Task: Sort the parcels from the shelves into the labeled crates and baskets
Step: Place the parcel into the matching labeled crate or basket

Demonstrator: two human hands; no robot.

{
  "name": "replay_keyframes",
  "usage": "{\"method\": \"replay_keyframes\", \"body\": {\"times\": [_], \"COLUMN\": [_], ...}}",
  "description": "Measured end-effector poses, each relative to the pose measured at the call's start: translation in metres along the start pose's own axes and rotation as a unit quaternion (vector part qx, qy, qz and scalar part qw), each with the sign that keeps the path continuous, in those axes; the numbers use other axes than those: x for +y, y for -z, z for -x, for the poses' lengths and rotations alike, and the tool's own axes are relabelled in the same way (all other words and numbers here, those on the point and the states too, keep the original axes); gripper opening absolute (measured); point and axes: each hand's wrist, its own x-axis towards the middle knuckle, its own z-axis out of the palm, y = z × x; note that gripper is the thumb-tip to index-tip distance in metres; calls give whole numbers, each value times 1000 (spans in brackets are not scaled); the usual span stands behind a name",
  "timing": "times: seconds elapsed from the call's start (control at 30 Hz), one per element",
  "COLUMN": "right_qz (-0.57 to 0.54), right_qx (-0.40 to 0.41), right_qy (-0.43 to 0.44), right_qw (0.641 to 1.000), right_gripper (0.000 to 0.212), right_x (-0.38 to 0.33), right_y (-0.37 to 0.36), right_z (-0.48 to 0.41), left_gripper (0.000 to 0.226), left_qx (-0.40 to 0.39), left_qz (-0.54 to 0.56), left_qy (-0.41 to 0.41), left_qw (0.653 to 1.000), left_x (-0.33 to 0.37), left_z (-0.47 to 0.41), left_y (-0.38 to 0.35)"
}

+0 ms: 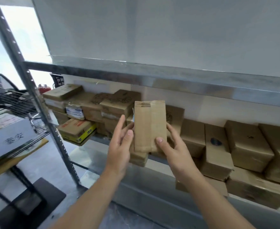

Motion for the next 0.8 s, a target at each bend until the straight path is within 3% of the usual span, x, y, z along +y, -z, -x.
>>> {"method": "replay_keyframes", "body": {"times": [0.1, 0.17, 0.23, 0.3, 0.5, 0.67, 0.8], "right_qz": [-216, -251, -267, -251, -77, -37, -46], "right_qx": [-18, -42, -82, -117, -151, -253, -262], "right_qy": [-66, -85, -105, -126, -63, -11, -26], "right_qw": [974, 963, 954, 953, 983, 967, 963], "right_gripper": [52, 52, 52, 50, 33, 63, 66], "right_x": [6, 15, 20, 22, 10, 6, 12], "right_y": [-36, -63, -94, -128, -248, -346, -399], "right_z": [-8, -15, -21, -29, -53, -49, -58], "left_gripper": [47, 55, 68, 68, 63, 72, 62], "left_qx": [59, 87, 87, 75, 161, 225, 221], "left_qz": [-94, -134, -75, -5, -100, -142, -141], "left_qy": [-30, -13, 37, 70, 28, 20, 18], "left_qw": [993, 987, 993, 995, 982, 964, 965], "left_x": [12, 19, 25, 38, 71, 88, 94], "left_z": [-1, -1, 0, 1, 4, 13, 16], "left_y": [46, 79, 112, 143, 252, 333, 388]}}
